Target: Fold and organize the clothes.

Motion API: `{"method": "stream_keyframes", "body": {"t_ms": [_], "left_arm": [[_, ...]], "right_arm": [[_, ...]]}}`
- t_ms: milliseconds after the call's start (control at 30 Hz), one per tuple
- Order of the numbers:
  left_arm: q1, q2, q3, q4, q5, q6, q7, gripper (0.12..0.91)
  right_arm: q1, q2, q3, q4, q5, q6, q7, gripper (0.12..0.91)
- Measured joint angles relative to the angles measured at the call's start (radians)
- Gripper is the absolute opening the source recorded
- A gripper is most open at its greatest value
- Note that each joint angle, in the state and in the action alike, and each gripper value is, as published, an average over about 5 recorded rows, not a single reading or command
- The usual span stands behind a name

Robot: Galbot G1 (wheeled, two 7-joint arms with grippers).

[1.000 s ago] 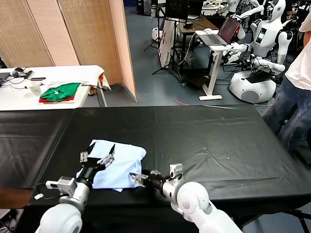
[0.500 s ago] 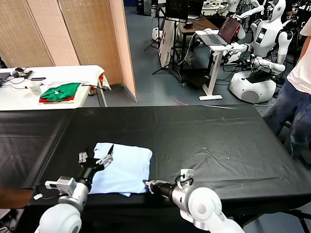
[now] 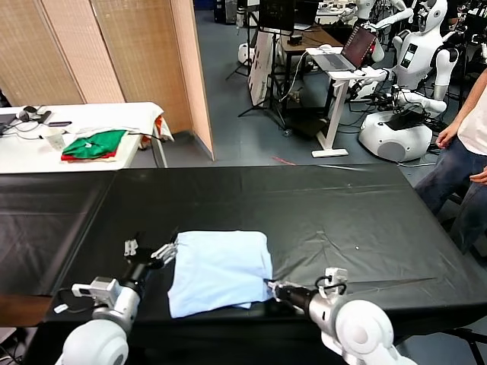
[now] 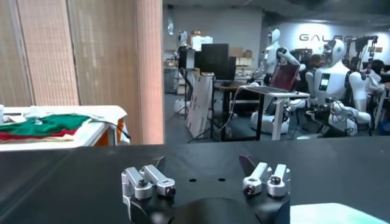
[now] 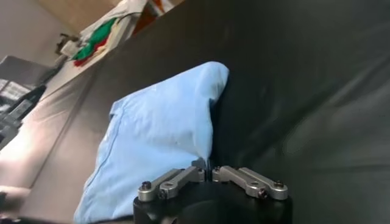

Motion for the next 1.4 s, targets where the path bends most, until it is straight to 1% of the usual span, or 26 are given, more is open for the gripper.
{"method": "stream_keyframes", "body": {"t_ms": [100, 133, 200, 333, 367, 433, 467, 500, 567, 600, 667, 767, 867, 1000, 1133, 1200, 1267, 1400], "left_arm": [[-0.005, 0.0, 0.007, 0.003, -0.002, 0.0, -0.001, 0.907], [-0.007, 0.0, 0.009, 0.004, -0.003, 0.0, -0.002, 0.907], [-0.009, 0.0, 0.013, 0.007, -0.005, 0.001, -0.004, 0.907], [-0.013, -0.002, 0.017, 0.013, -0.021, 0.005, -0.015, 0.907], [-0.013, -0.003, 0.018, 0.015, -0.027, 0.007, -0.018, 0.907], [-0.013, -0.005, 0.018, 0.018, -0.037, 0.01, -0.024, 0.907], [-0.012, -0.005, 0.018, 0.019, -0.041, 0.012, -0.026, 0.907], [-0.011, -0.006, 0.019, 0.021, -0.043, 0.013, -0.027, 0.907], [-0.008, -0.007, 0.021, 0.023, -0.044, 0.013, -0.028, 0.907], [-0.007, -0.007, 0.022, 0.024, -0.043, 0.012, -0.028, 0.907], [-0.004, -0.007, 0.026, 0.025, -0.04, 0.009, -0.028, 0.907], [0.0, -0.007, 0.033, 0.024, -0.035, 0.006, -0.028, 0.907], [0.01, -0.009, 0.036, 0.021, -0.023, 0.002, -0.028, 0.907], [0.028, -0.014, 0.034, 0.018, -0.009, -0.008, -0.029, 0.907], [0.043, -0.021, 0.032, 0.015, -0.011, -0.015, -0.03, 0.907], [0.051, -0.021, 0.03, 0.008, -0.017, -0.016, -0.035, 0.907], [0.058, -0.018, 0.026, 0.0, -0.023, -0.015, -0.042, 0.907], [0.071, -0.01, 0.018, -0.014, -0.035, -0.019, -0.051, 0.907]], "right_arm": [[-0.035, -0.017, 0.037, 0.022, -0.019, 0.0, -0.004, 0.159], [-0.048, -0.021, 0.048, 0.031, -0.027, 0.0, -0.006, 0.177], [-0.075, -0.029, 0.07, 0.051, -0.046, 0.0, -0.008, 0.251], [-0.133, -0.039, 0.106, 0.099, -0.104, 0.0, -0.019, 0.491], [-0.149, -0.04, 0.115, 0.112, -0.125, 0.0, -0.025, 0.567], [-0.181, -0.041, 0.136, 0.138, -0.177, 0.0, -0.043, 0.68], [-0.197, -0.041, 0.147, 0.151, -0.209, 0.0, -0.056, 0.749], [-0.214, -0.04, 0.159, 0.163, -0.246, 0.0, -0.073, 0.799], [-0.243, -0.039, 0.18, 0.182, -0.326, 0.005, -0.112, 0.87], [-0.253, -0.037, 0.189, 0.188, -0.367, 0.016, -0.134, 0.888], [-0.261, -0.029, 0.196, 0.19, -0.449, 0.063, -0.177, 0.901], [-0.235, -0.013, 0.183, 0.168, -0.559, 0.146, -0.233, 0.906], [-0.177, -0.002, 0.151, 0.12, -0.637, 0.186, -0.28, 0.907], [-0.093, 0.0, 0.111, 0.044, -0.733, 0.187, -0.333, 0.907], [-0.032, 0.001, 0.071, -0.025, -0.848, 0.147, -0.386, 0.907], [-0.018, 0.002, 0.059, -0.044, -0.891, 0.136, -0.399, 0.907], [-0.014, 0.002, 0.056, -0.051, -0.911, 0.149, -0.397, 0.907], [-0.02, 0.004, 0.069, -0.044, -0.919, 0.235, -0.367, 0.907]]}}
